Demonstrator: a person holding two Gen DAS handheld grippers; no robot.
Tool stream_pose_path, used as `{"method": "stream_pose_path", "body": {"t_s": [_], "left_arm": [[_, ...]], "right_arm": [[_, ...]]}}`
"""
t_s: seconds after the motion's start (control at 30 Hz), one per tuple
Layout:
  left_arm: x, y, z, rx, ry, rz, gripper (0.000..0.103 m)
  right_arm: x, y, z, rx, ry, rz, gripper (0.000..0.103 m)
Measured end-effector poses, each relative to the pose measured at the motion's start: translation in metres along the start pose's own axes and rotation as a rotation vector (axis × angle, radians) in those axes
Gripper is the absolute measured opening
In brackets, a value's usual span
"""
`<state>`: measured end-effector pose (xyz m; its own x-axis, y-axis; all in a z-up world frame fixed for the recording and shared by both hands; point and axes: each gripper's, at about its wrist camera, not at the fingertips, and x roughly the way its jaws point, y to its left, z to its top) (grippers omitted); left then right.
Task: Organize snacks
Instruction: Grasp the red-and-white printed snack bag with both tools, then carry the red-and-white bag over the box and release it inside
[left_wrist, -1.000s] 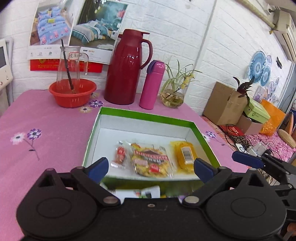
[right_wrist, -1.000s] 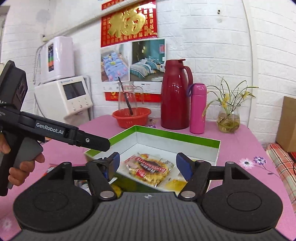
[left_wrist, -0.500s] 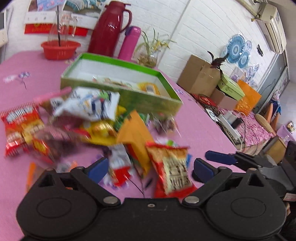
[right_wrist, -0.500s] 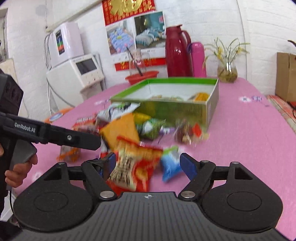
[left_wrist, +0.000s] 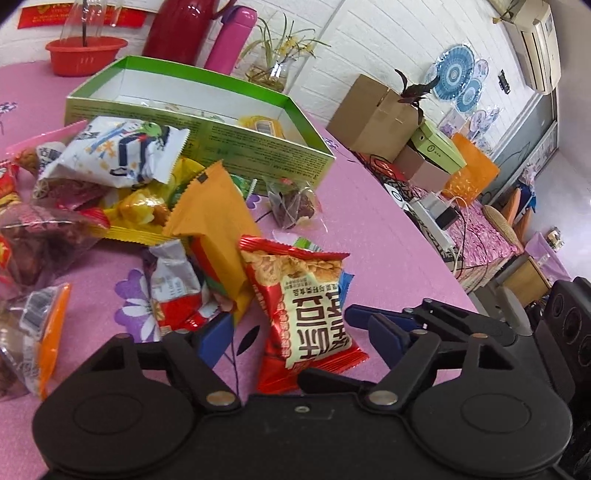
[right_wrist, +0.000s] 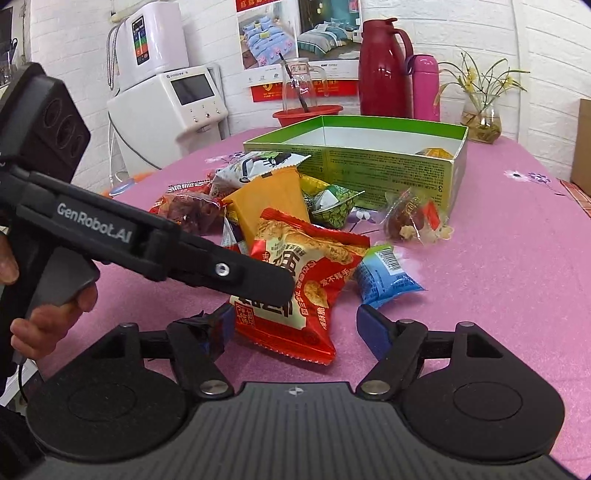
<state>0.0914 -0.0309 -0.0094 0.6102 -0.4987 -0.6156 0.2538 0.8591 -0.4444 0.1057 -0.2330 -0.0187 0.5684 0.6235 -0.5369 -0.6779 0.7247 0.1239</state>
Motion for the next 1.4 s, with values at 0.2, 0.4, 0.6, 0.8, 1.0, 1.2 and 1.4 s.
{"method": "stream_pose_path", "body": {"t_s": [0.2,0.4,0.6,0.8,1.0,1.2,1.4], "left_arm": [[0.009,0.001,0.003,0.006,0.012,0.002,0.077],[0.014,0.008,0.000,-0.012,0.032,-0.011,0.033],[0.004,-0.001,-0.004,0.015,0.018,-0.002,0.023],[-0.020,-0.016,-0.001,0.069,-0.045,-0.002,0.023],[-0.039,-0.030,0.025,0.129,-0.151,0.014,0.023],[-0.033,-0.029,0.061,0.155,-0.217,0.044,0.023],[-0.013,-0.012,0.103,0.135,-0.240,0.054,0.023]], "right_arm": [[0.008,0.000,0.000,0.010,0.021,0.020,0.103],[0.010,0.001,0.000,0.022,0.018,0.026,0.092],[-0.002,0.007,0.000,-0.011,0.016,0.032,0.073],[-0.020,0.015,0.009,-0.034,-0.034,0.031,0.073],[-0.028,0.017,0.035,-0.075,-0.137,0.011,0.072],[-0.013,0.009,0.066,-0.092,-0.206,-0.011,0.072],[0.013,-0.011,0.097,-0.082,-0.238,-0.030,0.071]]}}
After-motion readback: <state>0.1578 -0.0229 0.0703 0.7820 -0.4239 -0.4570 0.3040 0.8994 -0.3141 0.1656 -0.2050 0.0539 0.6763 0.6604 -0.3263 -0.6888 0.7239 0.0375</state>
